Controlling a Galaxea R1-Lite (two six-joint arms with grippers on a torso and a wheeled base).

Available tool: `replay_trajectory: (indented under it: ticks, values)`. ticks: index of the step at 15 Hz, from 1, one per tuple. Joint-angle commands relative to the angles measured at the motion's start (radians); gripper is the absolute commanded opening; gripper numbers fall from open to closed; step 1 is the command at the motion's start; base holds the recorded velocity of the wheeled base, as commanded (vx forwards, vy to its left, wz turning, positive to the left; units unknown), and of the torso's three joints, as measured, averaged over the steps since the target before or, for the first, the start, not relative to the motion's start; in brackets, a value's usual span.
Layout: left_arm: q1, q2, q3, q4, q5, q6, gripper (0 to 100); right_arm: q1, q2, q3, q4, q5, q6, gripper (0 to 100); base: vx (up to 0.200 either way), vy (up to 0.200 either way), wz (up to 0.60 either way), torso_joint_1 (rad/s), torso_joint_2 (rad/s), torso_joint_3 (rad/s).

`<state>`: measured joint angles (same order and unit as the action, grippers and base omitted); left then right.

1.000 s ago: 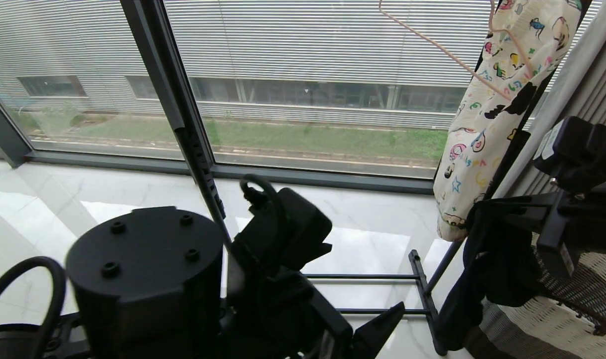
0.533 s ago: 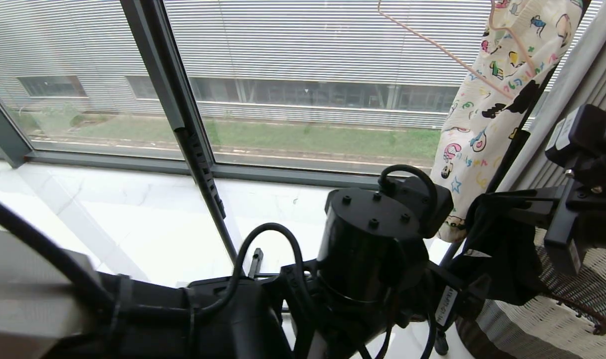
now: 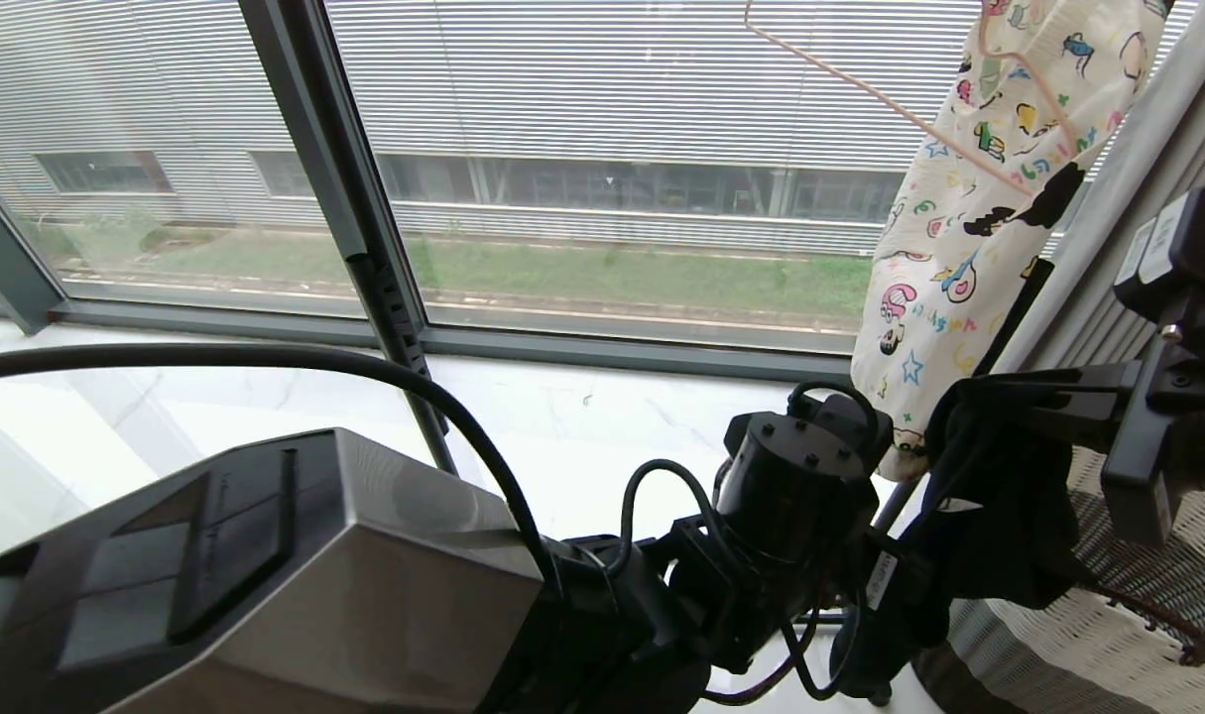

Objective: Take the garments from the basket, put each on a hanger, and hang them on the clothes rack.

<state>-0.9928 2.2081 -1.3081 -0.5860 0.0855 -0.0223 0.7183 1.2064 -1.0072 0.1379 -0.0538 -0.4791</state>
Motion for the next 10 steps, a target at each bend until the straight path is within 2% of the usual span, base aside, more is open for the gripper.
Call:
replay_trajectory:
  ticks: [1,7,8,10]
  values:
    - [0.014,0.058,-0.019,0.000,0.000,-0.001,100,0.003,-0.004,-0.001,0.000,0.000,-0.001,0,0.000,0.000,0.00,0.000,0.00,0.000]
    - [0.022,0.070,-0.037,0.000,0.007,-0.001,100,0.006,-0.005,-0.002,0.000,0.000,-0.001,0,0.000,0.000,0.00,0.000,0.00,0.000]
    - [0.023,0.070,-0.037,0.000,0.005,-0.001,0,0.006,-0.005,-0.002,0.000,0.000,-0.001,0,0.000,0.000,0.00,0.000,0.00,0.000]
    - [0.023,0.068,-0.039,0.000,0.007,-0.002,0,0.006,-0.005,-0.001,0.000,0.000,-0.001,0,0.000,0.000,0.00,0.000,0.00,0.000]
